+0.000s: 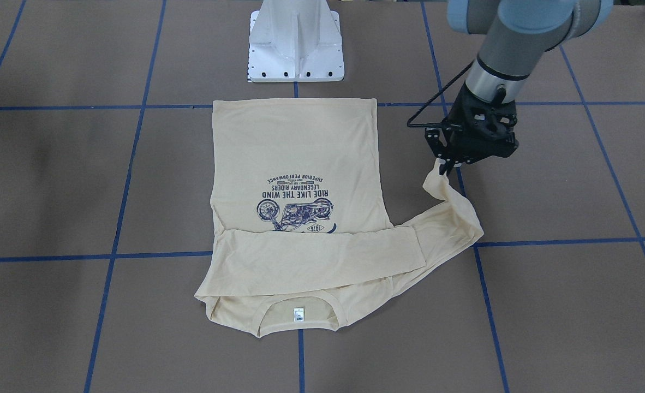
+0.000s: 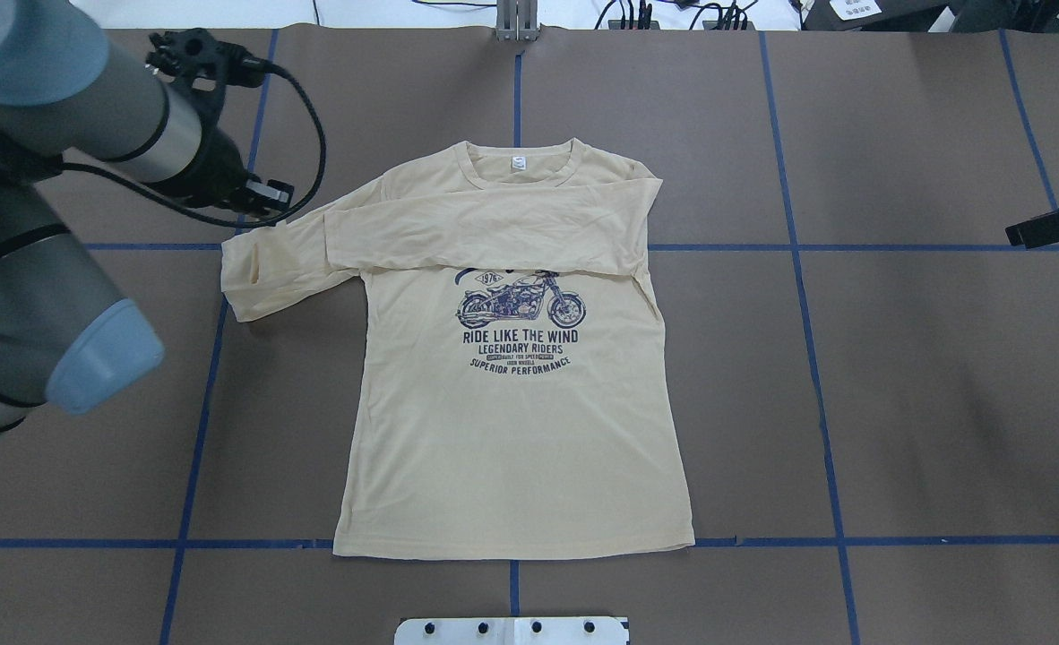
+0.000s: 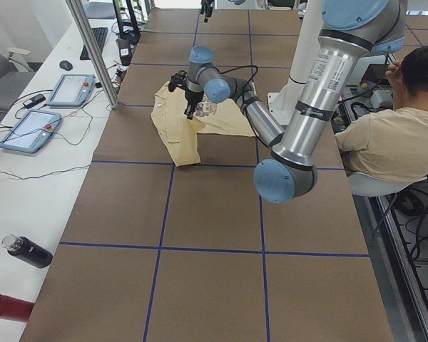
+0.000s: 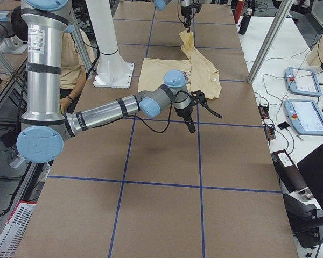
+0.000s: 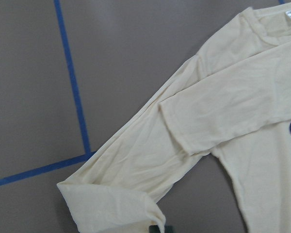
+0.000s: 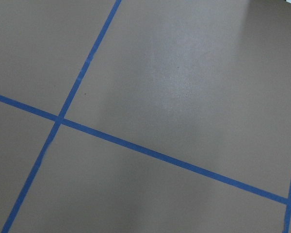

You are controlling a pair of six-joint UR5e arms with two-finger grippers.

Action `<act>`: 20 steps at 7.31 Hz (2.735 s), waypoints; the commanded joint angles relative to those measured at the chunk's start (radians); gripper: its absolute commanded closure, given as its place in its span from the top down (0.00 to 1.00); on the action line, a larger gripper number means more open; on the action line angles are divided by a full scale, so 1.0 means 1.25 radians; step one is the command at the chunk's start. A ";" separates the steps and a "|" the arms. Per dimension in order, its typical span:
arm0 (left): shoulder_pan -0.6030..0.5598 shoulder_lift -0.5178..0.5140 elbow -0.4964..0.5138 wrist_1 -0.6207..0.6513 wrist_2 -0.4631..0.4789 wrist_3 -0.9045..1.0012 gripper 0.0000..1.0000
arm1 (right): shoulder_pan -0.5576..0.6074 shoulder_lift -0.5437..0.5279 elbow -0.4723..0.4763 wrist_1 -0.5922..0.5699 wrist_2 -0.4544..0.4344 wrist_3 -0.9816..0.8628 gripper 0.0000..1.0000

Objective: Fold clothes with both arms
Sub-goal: 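Lift the sleeve with the left gripper and lay it across the shirt front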

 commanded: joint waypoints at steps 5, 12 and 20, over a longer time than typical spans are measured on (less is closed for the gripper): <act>0.073 -0.583 0.642 -0.091 -0.007 -0.247 0.00 | 0.008 -0.021 -0.006 0.002 0.001 -0.018 1.00; 0.165 -0.690 0.829 -0.277 0.048 -0.414 0.00 | 0.016 -0.023 -0.004 0.002 0.002 -0.017 1.00; 0.116 -0.487 0.737 -0.299 0.087 -0.341 0.00 | 0.016 -0.022 -0.003 0.002 0.001 -0.015 1.00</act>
